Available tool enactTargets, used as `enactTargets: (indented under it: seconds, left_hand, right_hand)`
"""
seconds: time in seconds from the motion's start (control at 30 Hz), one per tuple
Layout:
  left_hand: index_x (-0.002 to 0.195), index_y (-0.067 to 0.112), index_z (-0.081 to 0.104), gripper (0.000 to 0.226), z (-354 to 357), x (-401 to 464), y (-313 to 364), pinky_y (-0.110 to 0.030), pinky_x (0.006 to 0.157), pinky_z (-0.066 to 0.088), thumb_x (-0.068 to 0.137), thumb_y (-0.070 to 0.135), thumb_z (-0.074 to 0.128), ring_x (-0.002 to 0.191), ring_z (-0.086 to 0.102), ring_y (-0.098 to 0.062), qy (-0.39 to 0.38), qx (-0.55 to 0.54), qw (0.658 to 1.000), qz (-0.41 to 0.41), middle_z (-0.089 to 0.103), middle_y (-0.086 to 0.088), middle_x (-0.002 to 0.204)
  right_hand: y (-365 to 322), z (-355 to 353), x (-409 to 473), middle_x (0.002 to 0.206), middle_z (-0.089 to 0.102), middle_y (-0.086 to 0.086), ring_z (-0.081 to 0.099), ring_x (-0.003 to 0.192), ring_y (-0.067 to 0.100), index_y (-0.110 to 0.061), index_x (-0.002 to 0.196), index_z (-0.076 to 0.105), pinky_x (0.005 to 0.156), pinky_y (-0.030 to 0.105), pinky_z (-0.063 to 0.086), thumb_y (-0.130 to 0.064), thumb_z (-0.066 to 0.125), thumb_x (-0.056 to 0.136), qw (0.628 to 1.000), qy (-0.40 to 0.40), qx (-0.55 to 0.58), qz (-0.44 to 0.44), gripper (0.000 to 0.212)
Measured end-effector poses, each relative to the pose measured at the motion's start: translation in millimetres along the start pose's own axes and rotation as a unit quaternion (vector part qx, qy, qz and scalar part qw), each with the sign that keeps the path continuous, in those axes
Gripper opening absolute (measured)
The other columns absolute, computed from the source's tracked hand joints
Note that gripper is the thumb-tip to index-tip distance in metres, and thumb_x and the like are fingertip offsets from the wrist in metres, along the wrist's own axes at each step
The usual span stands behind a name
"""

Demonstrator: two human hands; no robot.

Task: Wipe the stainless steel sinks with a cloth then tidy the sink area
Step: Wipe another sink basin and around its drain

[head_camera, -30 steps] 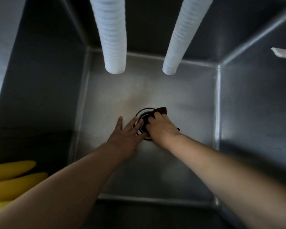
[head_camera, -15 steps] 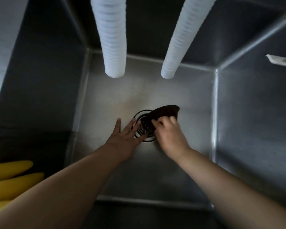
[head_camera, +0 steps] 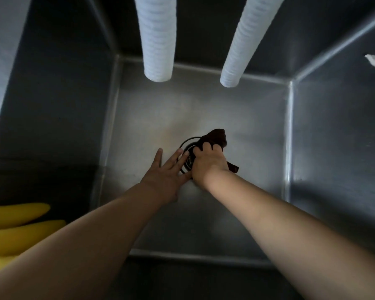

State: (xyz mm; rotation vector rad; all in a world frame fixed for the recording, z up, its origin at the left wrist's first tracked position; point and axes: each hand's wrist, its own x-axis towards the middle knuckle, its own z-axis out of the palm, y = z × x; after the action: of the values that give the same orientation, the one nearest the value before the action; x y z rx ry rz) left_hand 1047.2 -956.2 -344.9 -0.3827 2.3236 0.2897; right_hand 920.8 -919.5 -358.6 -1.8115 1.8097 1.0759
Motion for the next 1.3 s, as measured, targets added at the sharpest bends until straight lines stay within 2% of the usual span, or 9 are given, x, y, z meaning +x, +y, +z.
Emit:
enactTargets:
  seconds: [0.3, 0.37, 0.43, 0.5, 0.6, 0.7, 0.8, 1.1, 1.3]
  left_hand:
    - [0.15, 0.032, -0.004, 0.081, 2, 1, 0, -0.064, 0.11, -0.009, 0.091, 0.038, 0.051, 0.139, -0.031, -0.027, 0.006, -0.01, 1.0, -0.002, -0.029, -0.013, 0.153]
    - [0.149, 0.033, -0.009, 0.083, 4, 2, 0, -0.064, 0.11, -0.009, 0.092, 0.04, 0.05, 0.138, -0.032, -0.028, 0.009, -0.004, 1.0, 0.0, -0.031, -0.014, 0.151]
    - [0.148, 0.034, -0.013, 0.085, 5, 2, 0, -0.064, 0.11, -0.01, 0.092, 0.042, 0.05, 0.138, -0.033, -0.029, 0.013, 0.001, 1.0, 0.001, -0.032, -0.015, 0.151]
    - [0.147, 0.034, -0.015, 0.086, 6, 3, 0, -0.065, 0.11, -0.009, 0.092, 0.043, 0.05, 0.138, -0.033, -0.029, 0.017, 0.003, 1.0, 0.001, -0.032, -0.015, 0.15]
    - [0.147, 0.033, -0.016, 0.087, 8, 4, 1, -0.065, 0.109, -0.009, 0.091, 0.044, 0.05, 0.137, -0.033, -0.029, 0.024, 0.001, 1.0, -0.002, -0.032, -0.014, 0.151]
    - [0.147, 0.024, -0.019, 0.099, 9, 4, 2, -0.06, 0.112, -0.01, 0.087, 0.047, 0.056, 0.139, -0.031, -0.028, 0.042, -0.015, 0.998, -0.036, -0.031, -0.015, 0.151]
    - [0.144, 0.012, -0.025, 0.115, 8, 2, 3, -0.057, 0.113, -0.011, 0.08, 0.054, 0.062, 0.14, -0.029, -0.03, 0.05, -0.04, 0.994, -0.092, -0.03, -0.016, 0.152]
    - [0.141, 0.004, -0.028, 0.118, -1, 4, 6, -0.054, 0.115, -0.007, 0.081, 0.058, 0.058, 0.139, -0.03, -0.029, 0.005, -0.03, 0.993, -0.115, -0.033, -0.016, 0.15]
    - [0.14, 0.004, -0.029, 0.12, 4, 5, 6, -0.055, 0.115, -0.007, 0.079, 0.06, 0.058, 0.139, -0.03, -0.029, 0.017, -0.019, 0.993, -0.118, -0.032, -0.016, 0.15]
  right_hand:
    - [7, 3, -4, 0.133, 0.038, 0.003, 0.03, 0.118, 0.029, -0.024, 0.127, 0.053, 0.095, 0.04, 0.027, -0.024, 0.05, 0.09, 0.989, 0.046, 0.139, -0.012, 0.037]
    - [13, 14, -17, 0.121, 0.043, 0.003, 0.034, 0.113, 0.029, -0.022, 0.115, 0.059, 0.09, 0.036, 0.029, -0.017, 0.052, 0.088, 0.94, 0.123, 0.317, 0.01, 0.029]
    - [19, 26, -33, 0.106, 0.048, 0.004, 0.041, 0.105, 0.027, -0.015, 0.098, 0.064, 0.084, 0.031, 0.034, -0.012, 0.051, 0.085, 0.839, 0.211, 0.496, 0.077, 0.018]
    - [24, 38, -48, 0.097, 0.052, 0.011, 0.044, 0.096, 0.029, -0.008, 0.089, 0.068, 0.082, 0.03, 0.037, -0.002, 0.047, 0.08, 0.77, 0.368, 0.505, 0.129, 0.023]
    - [34, 62, -69, 0.102, 0.05, 0.015, 0.046, 0.093, 0.032, -0.011, 0.091, 0.069, 0.087, 0.029, 0.035, -0.006, 0.045, 0.08, 0.738, 0.47, 0.442, 0.197, 0.027]
    - [35, 83, -71, 0.135, 0.041, 0.012, 0.039, 0.111, 0.038, -0.026, 0.115, 0.064, 0.095, 0.041, 0.031, -0.027, 0.051, 0.086, 0.804, 0.364, 0.391, 0.262, 0.032]
    - [33, 91, -54, 0.157, 0.011, 0.012, 0.005, 0.142, 0.037, -0.034, 0.145, 0.029, 0.11, 0.053, 0.013, -0.046, 0.038, 0.094, 0.892, 0.222, 0.321, 0.227, 0.054]
    - [64, 22, 40, 0.158, -0.01, 0.004, -0.019, 0.142, 0.03, -0.043, 0.147, 0.01, 0.112, 0.048, -0.011, -0.046, 0.027, 0.096, 0.929, 0.229, 0.276, 0.089, 0.054]
    - [51, 41, 15, 0.159, -0.007, 0.001, -0.015, 0.144, 0.023, -0.036, 0.148, 0.011, 0.115, 0.041, -0.008, -0.035, 0.037, 0.097, 0.944, 0.24, 0.224, -0.032, 0.058]
